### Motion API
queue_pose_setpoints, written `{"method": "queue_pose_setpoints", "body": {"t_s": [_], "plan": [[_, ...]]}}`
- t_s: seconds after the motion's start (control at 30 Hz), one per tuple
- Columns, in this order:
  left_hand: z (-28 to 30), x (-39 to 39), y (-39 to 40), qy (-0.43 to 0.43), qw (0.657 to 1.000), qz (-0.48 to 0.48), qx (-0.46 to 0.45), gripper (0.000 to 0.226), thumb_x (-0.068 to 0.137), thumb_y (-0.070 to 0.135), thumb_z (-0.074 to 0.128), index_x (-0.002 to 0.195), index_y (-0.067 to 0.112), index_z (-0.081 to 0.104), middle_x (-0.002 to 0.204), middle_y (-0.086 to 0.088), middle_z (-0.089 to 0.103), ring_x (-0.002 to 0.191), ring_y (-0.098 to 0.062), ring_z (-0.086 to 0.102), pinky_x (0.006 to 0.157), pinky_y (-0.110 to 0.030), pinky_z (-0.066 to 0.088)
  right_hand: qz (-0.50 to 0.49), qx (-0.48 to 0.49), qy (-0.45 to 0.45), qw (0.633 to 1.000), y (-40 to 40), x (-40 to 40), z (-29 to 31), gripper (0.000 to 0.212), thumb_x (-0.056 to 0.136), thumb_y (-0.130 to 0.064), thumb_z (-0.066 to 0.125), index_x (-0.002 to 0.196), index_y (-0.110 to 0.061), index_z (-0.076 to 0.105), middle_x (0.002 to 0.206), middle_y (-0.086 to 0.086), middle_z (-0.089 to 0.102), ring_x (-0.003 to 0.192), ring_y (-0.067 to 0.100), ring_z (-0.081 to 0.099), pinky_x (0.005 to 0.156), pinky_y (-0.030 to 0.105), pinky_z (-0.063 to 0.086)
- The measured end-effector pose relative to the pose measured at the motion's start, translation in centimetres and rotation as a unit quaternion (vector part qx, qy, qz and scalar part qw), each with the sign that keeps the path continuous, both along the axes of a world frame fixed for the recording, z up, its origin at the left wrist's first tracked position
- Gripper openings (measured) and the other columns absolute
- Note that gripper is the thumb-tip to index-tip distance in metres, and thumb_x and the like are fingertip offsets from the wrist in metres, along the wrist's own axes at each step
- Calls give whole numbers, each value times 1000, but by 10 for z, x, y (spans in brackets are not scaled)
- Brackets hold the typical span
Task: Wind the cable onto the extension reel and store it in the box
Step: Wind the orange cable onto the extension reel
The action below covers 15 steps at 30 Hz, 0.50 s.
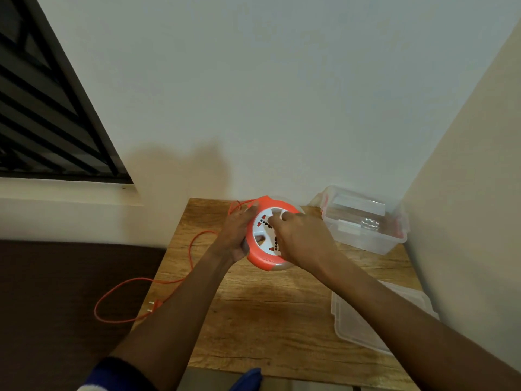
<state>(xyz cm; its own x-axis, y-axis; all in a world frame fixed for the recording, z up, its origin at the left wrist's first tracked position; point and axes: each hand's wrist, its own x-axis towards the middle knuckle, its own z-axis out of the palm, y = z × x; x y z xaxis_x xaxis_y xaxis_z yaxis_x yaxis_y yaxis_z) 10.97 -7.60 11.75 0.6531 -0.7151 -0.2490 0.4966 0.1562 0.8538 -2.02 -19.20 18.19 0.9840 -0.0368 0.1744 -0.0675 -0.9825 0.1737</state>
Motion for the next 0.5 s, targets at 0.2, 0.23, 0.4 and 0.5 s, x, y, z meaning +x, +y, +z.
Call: {"method": "queue_pose_setpoints", "body": {"t_s": [0.2, 0.23, 0.4, 0.5], "plan": [[8, 3, 7, -5, 998, -50, 26, 66, 91, 45, 67, 142, 5, 55, 134, -29, 64, 100, -39, 72, 77, -48, 63, 146, -37, 110, 982, -19, -4, 19, 60, 77, -26, 79, 130, -34, 53, 148, 6, 37, 125, 31, 46, 82, 47, 56], [9, 3, 8, -14, 998, -50, 35, 67, 89, 45, 67, 142, 4, 56, 133, -29, 64, 99, -39, 72, 77, -48, 63, 155, -54, 118, 979, -20, -5, 20, 63, 77, -26, 79, 132, -35, 50, 149, 7, 36, 125, 32, 47, 82, 47, 56], [12, 2, 11, -20, 998, -42, 44, 68, 87, 43, 68, 141, 4, 55, 122, -24, 69, 92, -36, 74, 72, -46, 65, 150, -106, 119, 976, -20, -5, 22, 79, 83, -36, 72, 144, -46, 23, 144, 15, 37, 122, 38, 48, 82, 50, 54], [11, 0, 11, -20, 998, -48, 44, 66, 89, 42, 68, 141, 4, 55, 124, -26, 68, 94, -38, 73, 74, -48, 64, 140, -116, 121, 976, -14, -5, 20, 79, 85, -39, 70, 144, -47, 19, 137, 17, 42, 117, 38, 51, 77, 47, 52]]}}
